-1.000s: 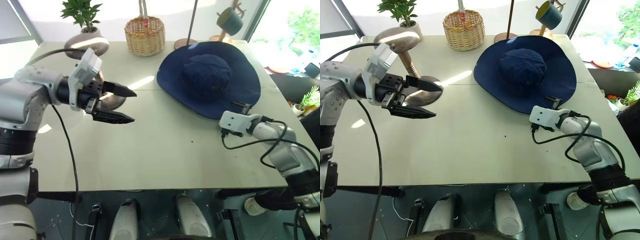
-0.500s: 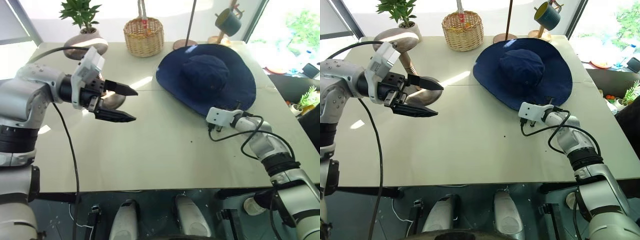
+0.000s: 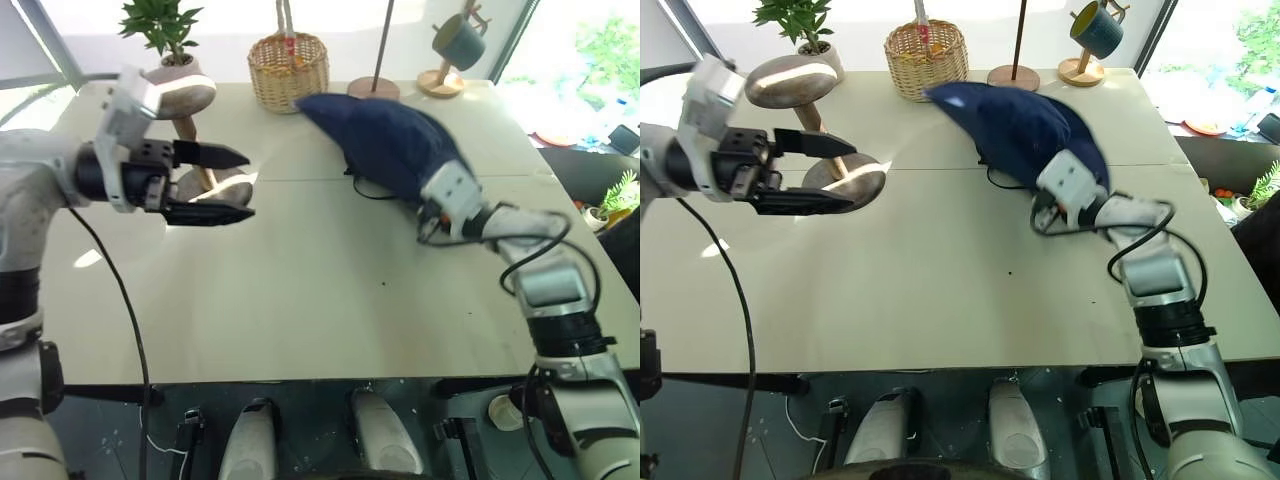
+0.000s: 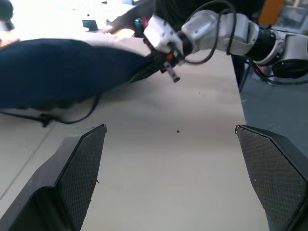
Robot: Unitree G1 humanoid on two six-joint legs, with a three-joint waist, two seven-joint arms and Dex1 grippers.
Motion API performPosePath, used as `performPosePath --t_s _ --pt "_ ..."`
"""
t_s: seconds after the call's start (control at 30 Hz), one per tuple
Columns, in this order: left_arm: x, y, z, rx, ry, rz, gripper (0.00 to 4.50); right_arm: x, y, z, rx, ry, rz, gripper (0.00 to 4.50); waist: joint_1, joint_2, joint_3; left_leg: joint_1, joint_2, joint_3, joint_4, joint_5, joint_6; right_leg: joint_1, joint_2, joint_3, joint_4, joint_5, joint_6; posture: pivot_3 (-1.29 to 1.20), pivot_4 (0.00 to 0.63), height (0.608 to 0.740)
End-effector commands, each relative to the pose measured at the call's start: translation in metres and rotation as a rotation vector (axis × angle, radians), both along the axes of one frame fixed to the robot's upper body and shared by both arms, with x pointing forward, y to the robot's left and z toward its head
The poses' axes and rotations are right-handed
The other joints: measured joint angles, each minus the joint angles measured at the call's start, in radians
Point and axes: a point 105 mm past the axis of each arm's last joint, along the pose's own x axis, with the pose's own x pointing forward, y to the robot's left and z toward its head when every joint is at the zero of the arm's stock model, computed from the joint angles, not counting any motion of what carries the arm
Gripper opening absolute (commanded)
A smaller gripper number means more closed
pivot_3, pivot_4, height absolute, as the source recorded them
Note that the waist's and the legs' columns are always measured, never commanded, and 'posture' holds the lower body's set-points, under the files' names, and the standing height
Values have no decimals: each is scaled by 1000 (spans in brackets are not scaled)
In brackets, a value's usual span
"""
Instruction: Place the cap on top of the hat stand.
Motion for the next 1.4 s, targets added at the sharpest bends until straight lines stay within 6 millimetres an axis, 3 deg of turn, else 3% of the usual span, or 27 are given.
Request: performPosePath --t_s 0.03,0.17,0.4,0.6,0.7,0.87,1.03,1.2,1.4 --pt "-14 14 25 -77 -74 85 4500 -7 14 65 88 -99 64 57 1 0 0 0 0 0 0 0 0 -1 0 0 0 0 0 0 150 740" --pt "-22 33 29 -107 -84 205 4500 -3 41 110 65 -200 155 57 1 0 0 -1 0 0 -1 0 0 -1 0 -1 0 0 0 0 150 740" --pt "-38 74 43 -175 -125 420 4500 16 100 159 5 -340 288 57 -12 0 0 -3 1 2 -2 0 0 -6 -1 0 0 0 -1 0 150 740" --pt "-56 91 44 -200 -140 527 4500 27 152 178 -22 -439 359 57 -31 0 0 -8 0 1 -3 0 0 -11 -2 -1 1 1 -1 0 150 740" --pt "-65 103 40 -200 -132 602 4500 23 181 181 -84 -527 412 57 -43 0 0 -10 0 1 -3 0 0 -13 -1 -1 1 1 -1 0 150 740" --pt "-80 118 34 -185 -126 692 4500 7 217 176 -203 -674 518 57 -57 0 0 -11 0 0 -5 0 0 -14 -1 -1 2 1 -1 0 150 740" --pt "-97 144 32 -208 -122 820 4500 -3 238 148 -410 -867 594 57 -59 0 0 -10 0 0 -5 0 -1 -15 -1 -2 1 1 -1 0 150 740" --pt "-108 172 31 -246 -120 934 4500 -13 246 125 -555 -1060 651 57 -58 0 0 -10 0 0 -7 1 -3 -15 -2 -2 2 1 -2 0 150 740" --pt "-115 184 31 -244 -109 966 4500 -20 241 87 -629 -1163 716 57 -57 -1 -1 -10 0 0 -8 2 -5 -15 -2 -2 1 0 -5 0 150 740"
